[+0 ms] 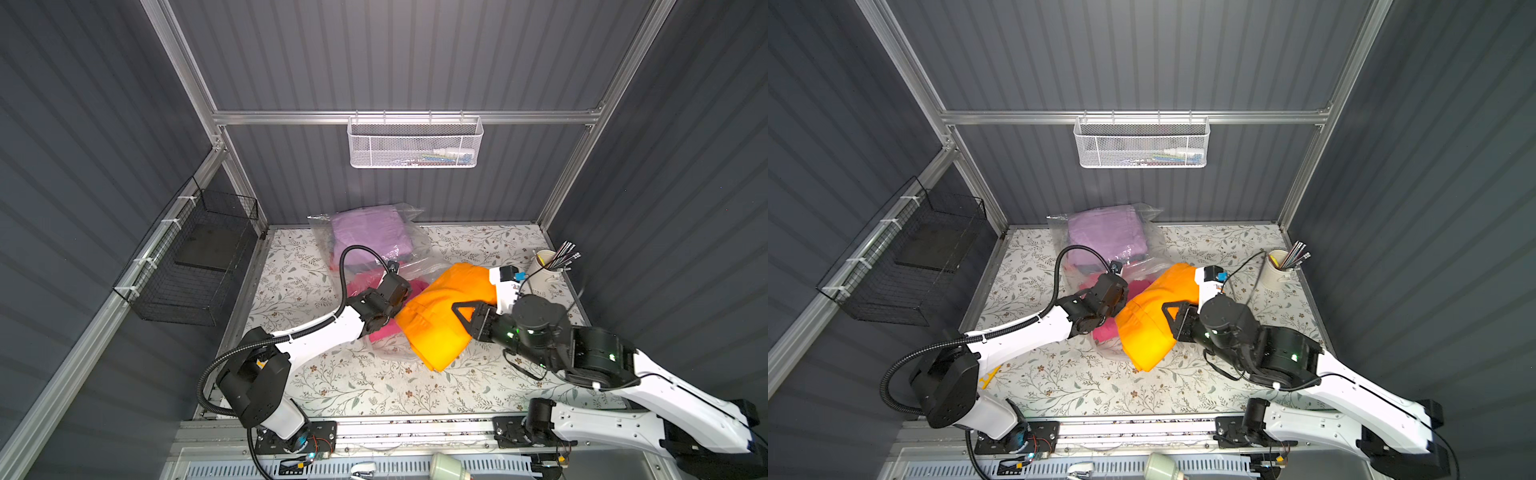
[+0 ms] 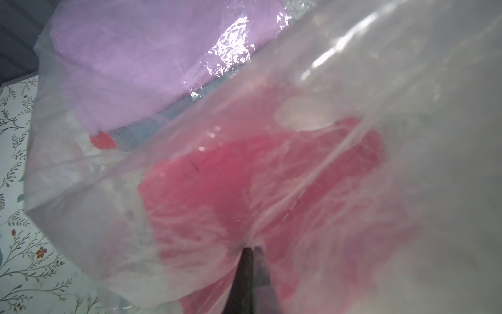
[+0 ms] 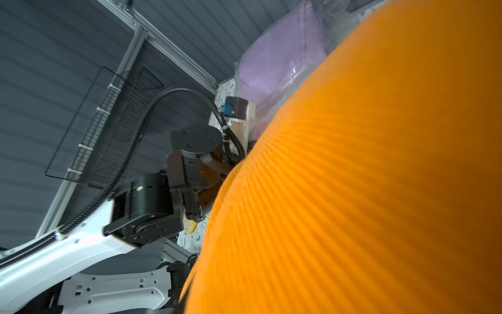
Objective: Take the trousers out of the vacuum bag
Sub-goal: Take out the trousers from the vacuum bag.
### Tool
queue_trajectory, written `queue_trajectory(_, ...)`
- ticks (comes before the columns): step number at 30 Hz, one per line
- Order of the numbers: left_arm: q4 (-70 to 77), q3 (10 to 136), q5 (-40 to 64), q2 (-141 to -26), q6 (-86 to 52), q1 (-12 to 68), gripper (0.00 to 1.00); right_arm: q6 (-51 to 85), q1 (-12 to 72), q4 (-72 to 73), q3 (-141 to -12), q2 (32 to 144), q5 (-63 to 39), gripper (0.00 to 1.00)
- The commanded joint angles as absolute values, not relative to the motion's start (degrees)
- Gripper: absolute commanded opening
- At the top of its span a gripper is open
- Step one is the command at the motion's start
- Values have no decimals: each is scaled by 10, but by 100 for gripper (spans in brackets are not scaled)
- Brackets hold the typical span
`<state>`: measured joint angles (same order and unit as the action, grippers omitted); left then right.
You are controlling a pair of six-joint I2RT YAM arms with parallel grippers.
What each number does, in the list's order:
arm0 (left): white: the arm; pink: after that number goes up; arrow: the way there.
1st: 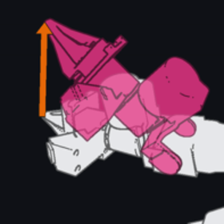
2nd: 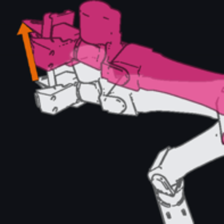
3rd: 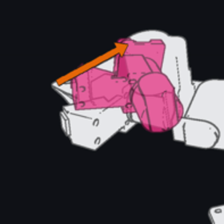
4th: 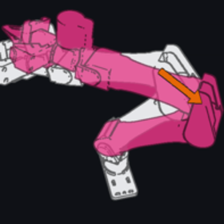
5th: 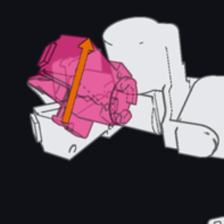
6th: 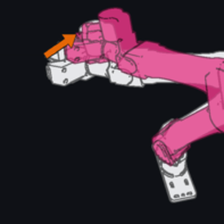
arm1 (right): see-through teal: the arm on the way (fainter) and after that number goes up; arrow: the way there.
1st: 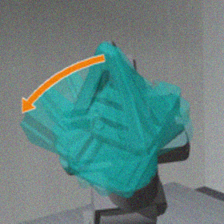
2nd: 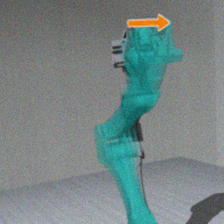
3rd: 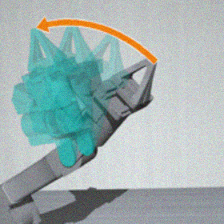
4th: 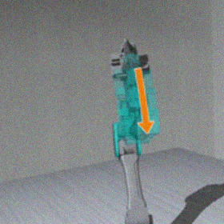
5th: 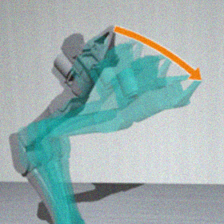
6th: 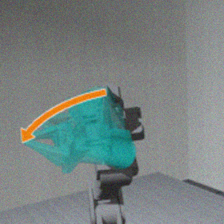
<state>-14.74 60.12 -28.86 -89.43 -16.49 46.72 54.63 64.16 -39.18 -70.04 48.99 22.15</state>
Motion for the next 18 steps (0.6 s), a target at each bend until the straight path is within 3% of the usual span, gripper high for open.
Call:
queue_trajectory(1,-150,587,-293,-908,-160,459,0,482,639,-345,-760,465,293,0)
queue_trajectory(7,-156,579,-293,-905,-168,459,0,418,619,-359,-811,466,339,0)
queue_trajectory(18,-173,506,-305,-844,-211,459,0,411,318,-366,-816,501,92,0)
